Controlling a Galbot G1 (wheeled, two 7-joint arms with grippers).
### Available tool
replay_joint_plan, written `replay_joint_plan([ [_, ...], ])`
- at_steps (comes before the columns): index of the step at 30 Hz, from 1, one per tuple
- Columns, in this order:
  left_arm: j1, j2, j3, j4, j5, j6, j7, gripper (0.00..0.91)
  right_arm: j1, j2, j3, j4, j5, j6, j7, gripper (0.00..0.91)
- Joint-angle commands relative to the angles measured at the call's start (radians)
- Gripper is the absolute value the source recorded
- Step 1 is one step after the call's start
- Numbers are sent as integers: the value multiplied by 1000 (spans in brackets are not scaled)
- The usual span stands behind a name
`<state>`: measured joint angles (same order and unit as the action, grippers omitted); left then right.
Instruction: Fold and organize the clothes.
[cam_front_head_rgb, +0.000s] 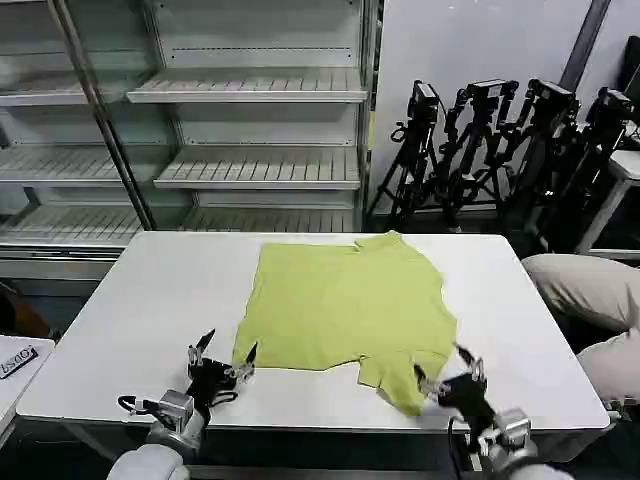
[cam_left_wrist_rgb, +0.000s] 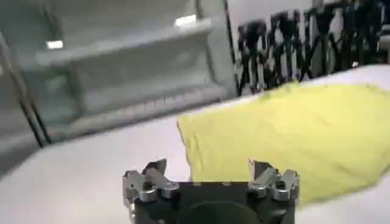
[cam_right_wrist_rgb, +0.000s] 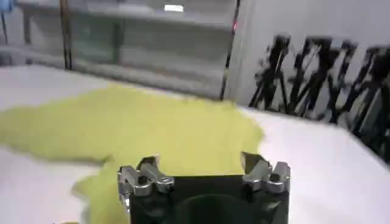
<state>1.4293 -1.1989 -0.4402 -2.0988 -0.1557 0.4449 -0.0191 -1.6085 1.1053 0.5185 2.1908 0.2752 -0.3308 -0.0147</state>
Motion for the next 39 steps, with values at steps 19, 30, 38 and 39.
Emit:
replay_joint_plan([
  [19, -16, 0, -6, 51, -173, 133, -71, 20, -60, 17, -60, 36, 174, -172, 133, 0],
  [30, -27, -16, 19, 20, -159, 132, -59, 10, -36, 8, -50, 33, 188, -109, 55, 0],
  [38, -240, -80, 68, 38, -119, 132, -110, 10, 242, 29, -11, -30, 267, -204, 70, 0],
  [39, -279, -89, 71, 55, -120, 132, -117, 10, 298, 31, -13, -58, 269, -215, 72, 0],
])
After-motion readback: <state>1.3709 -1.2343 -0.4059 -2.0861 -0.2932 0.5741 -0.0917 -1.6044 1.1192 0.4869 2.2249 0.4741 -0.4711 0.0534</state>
